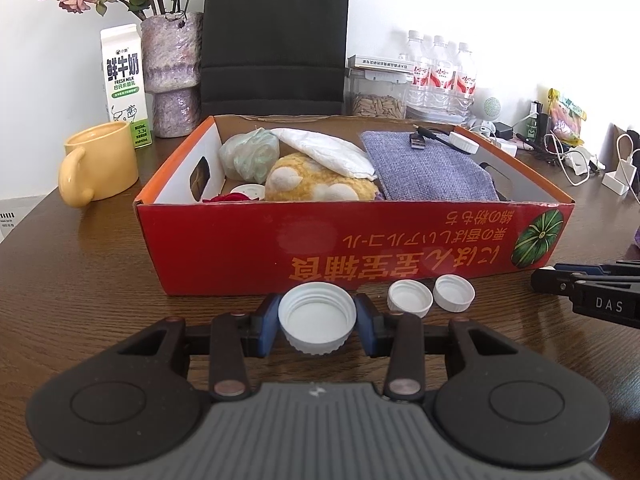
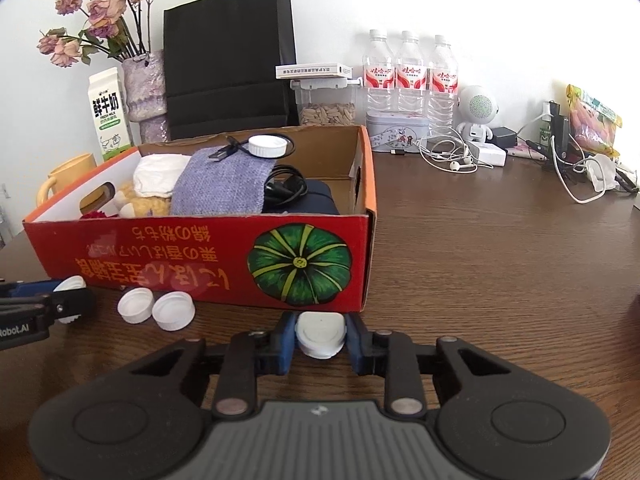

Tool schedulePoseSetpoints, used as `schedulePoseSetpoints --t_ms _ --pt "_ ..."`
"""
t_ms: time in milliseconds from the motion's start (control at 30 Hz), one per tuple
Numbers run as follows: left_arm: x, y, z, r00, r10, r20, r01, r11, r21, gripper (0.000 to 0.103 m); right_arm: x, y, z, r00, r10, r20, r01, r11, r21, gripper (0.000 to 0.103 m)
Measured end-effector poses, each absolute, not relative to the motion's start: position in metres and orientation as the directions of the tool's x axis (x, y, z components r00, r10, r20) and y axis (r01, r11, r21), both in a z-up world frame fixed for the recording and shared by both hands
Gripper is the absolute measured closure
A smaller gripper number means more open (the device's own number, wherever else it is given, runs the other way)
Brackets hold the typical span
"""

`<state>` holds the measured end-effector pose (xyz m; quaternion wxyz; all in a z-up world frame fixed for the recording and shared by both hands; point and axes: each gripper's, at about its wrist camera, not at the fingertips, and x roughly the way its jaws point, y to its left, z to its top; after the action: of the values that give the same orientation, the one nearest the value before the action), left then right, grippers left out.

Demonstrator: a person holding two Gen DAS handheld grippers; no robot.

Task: Organize objects
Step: 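Grasp the large white cap with the left gripper while the right gripper grasps the white oval cap, then carry both caps into the box and open both grippers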

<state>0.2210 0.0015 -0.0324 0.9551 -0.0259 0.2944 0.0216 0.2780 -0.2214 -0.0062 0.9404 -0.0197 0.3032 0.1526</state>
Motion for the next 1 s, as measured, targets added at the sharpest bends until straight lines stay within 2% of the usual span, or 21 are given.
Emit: schedulePoseSetpoints --t_ms 500,1000 --pt "0.201 -0.006 -0.016 0.876 0.039 -0.48 -0.058 0.998 -0.026 0.063 0.243 -0.21 0.014 0.812 0.357 -0.462 -0.368 0.927 0.069 0.077" --pt "0.217 -0.004 0.044 0.942 0.042 -0.334 -0.052 0.998 -0.02 0.063 0.258 -0.174 0.063 0.84 0.415 -0.35 -0.44 0.898 0.011 0.077"
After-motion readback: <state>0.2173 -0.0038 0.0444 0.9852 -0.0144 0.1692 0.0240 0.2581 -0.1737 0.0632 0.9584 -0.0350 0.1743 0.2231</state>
